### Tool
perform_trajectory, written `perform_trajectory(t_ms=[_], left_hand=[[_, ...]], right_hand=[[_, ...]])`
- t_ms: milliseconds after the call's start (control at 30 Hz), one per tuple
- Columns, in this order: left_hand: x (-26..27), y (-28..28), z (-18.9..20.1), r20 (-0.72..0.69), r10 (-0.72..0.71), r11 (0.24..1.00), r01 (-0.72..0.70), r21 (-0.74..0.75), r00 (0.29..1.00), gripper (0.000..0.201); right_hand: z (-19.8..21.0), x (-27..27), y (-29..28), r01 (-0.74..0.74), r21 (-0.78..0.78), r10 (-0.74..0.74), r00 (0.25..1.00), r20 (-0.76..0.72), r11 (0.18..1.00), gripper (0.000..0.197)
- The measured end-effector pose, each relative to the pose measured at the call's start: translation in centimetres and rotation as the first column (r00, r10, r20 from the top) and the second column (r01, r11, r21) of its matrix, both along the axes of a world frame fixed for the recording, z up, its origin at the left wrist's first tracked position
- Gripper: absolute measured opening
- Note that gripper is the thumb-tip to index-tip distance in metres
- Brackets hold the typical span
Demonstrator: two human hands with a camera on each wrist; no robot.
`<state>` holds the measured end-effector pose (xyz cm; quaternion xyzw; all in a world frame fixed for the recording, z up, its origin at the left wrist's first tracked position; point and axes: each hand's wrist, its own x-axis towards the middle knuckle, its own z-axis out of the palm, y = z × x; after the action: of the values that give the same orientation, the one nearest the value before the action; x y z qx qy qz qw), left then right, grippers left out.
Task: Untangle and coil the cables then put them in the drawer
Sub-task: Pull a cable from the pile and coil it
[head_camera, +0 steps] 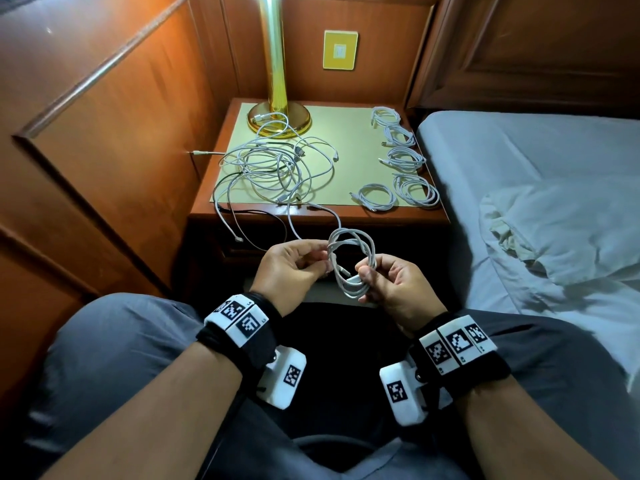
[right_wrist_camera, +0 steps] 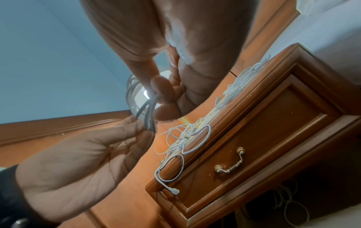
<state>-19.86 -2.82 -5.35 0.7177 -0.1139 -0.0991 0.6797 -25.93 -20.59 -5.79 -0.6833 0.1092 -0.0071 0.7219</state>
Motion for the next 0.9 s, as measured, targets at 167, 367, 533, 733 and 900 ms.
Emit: perform_trajectory(t_ms=[167, 367, 533, 733, 900], left_hand=[[-0.3, -0.8, -0.1, -0.222, 0.006, 0.976, -0.054, -0.211, 0.975, 0.019], [-0.6, -0.9, -1.0, -0.092, 0.057, 0.997, -0.061, -0.041, 0.994, 0.024], [-0.3, -0.9, -0.8, -0.267, 0.013, 0.98, -0.065, -0.19, 0.964, 0.02], [-0.1, -0.4, -0.1, -0.432, -0.089, 0.927, -0.084, -0.365, 0.898, 0.016], [-0.3, -1.0, 0.2, -0.41, -0.036, 0.871, -0.172, -0.46, 0.911, 0.024]], right_hand=[[0.4, -0.1, 0.2, 0.041, -0.104, -0.035, 0.998, 0.055, 0.994, 0.011], [-0.2, -0.1, 0.3, 0.03, -0.253, -0.013, 0.998, 0.067, 0.967, 0.006], [-0.1, -0.1, 0.3, 0.083, -0.29, -0.058, 0.994, 0.093, 0.953, 0.004], [-0.1, 0.0, 0.3, 0.066, -0.271, -0.042, 0.995, 0.094, 0.96, 0.005], [0.4, 0.4, 0.9, 0.059, -0.168, -0.039, 0.992, 0.118, 0.984, 0.006]])
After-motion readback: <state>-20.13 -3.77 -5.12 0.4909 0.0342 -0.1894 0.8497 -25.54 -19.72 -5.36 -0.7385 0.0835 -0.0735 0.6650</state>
